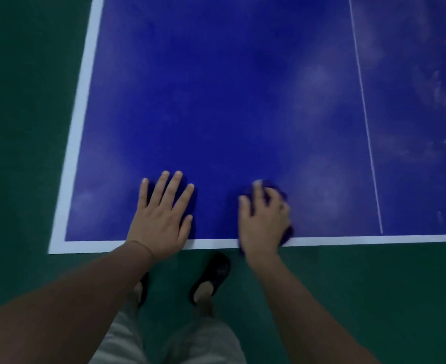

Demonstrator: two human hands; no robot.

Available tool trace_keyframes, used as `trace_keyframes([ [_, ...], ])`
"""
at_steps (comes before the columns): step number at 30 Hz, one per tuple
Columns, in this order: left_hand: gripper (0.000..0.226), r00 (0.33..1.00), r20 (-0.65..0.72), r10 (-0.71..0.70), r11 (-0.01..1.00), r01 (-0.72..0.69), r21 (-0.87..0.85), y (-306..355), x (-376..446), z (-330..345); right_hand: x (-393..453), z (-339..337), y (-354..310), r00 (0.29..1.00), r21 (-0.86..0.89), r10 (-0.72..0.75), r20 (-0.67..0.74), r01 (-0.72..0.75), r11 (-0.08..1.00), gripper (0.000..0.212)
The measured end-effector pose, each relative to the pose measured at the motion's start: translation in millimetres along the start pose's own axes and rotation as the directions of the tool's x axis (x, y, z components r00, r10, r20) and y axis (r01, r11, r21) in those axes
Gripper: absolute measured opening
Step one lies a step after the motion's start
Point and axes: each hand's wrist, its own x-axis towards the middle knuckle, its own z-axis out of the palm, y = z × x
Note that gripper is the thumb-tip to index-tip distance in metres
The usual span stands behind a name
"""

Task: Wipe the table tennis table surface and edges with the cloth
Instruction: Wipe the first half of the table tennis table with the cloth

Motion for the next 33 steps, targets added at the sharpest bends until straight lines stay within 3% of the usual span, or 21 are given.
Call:
trace_keyframes([
  [3,0.065,0.999,-0.029,0.042,0.999,-0.043,-0.033,51.7,16.3,7.8,-19.3,3.2,-6.3,0.961,0.015,-0.276,0.021,0.275,0.961,0.054],
  [7,0.066,0.998,-0.037,0.042,0.998,-0.043,-0.038,105.5,35.2,18.6,2.0,-0.4,53.4,0.953,0.035,-0.301,0.027,0.3,0.953,0.053],
  [15,0.067,0.998,0.019,0.057,0.998,-0.057,-0.003,185.7,67.7,37.2,87.1,-27.7,259.3,1.0,0.042,-0.004,0.003,0.003,0.999,0.049],
  [20,0.067,0.999,0.016,0.043,0.999,-0.043,-0.005,219.8,89.5,44.6,110.6,-23.4,269.1,0.984,0.04,0.171,-0.044,-0.169,0.985,0.057],
  [24,0.067,0.997,0.017,0.074,0.997,-0.074,0.009,244.6,102.8,50.9,68.3,-17.9,230.0,0.995,0.046,-0.095,-0.018,0.095,0.994,0.058],
  [27,0.066,0.995,0.02,0.099,0.995,-0.099,0.03,250.2,103.5,58.1,55.7,-19.6,245.5,0.974,0.053,-0.228,-0.004,0.228,0.972,0.055],
  [30,0.066,0.995,0.015,0.101,0.994,-0.101,0.051,246.7,103.2,59.5,78.8,-28.4,288.7,0.98,0.05,-0.196,-0.024,0.197,0.979,0.053],
  [33,0.065,0.995,0.032,0.091,0.995,-0.092,0.043,246.4,103.2,56.1,117.1,-40.2,323.6,1.0,0.062,-0.006,0.005,0.005,0.998,0.051],
])
